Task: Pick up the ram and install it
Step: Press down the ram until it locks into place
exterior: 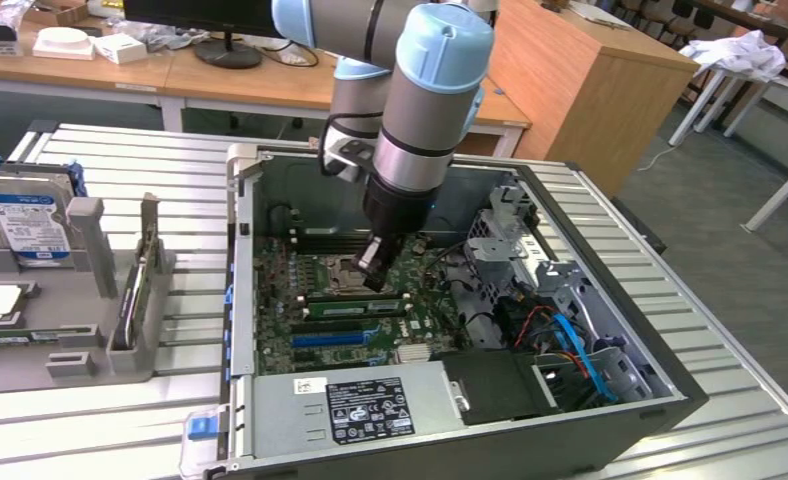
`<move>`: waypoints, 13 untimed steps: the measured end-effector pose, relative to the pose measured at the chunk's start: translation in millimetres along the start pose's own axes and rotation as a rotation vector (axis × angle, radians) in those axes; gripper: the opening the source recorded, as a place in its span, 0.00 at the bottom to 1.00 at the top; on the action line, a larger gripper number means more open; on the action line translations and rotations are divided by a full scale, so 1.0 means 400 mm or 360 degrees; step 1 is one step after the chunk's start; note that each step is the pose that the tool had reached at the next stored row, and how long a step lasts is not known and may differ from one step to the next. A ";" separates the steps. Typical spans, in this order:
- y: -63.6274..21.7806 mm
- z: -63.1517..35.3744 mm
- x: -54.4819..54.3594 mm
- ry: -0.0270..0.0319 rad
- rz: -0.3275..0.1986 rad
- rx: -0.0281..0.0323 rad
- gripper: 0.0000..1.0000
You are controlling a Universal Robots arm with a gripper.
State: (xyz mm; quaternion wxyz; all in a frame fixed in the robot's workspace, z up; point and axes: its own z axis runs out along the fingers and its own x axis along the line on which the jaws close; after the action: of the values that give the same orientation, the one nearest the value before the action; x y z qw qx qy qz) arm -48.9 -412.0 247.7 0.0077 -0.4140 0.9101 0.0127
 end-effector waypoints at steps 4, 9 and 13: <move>0.000 0.000 0.000 -0.00018 0.0115 0.00028 0.10; 0.000 0.000 0.000 -0.00042 0.0259 0.00064 0.10; 0.000 0.000 0.000 -0.00061 0.0375 0.00093 0.10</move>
State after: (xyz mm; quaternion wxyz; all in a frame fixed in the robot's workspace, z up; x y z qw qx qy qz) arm -48.9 -412.0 247.8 0.0091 -0.3040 0.9526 0.0116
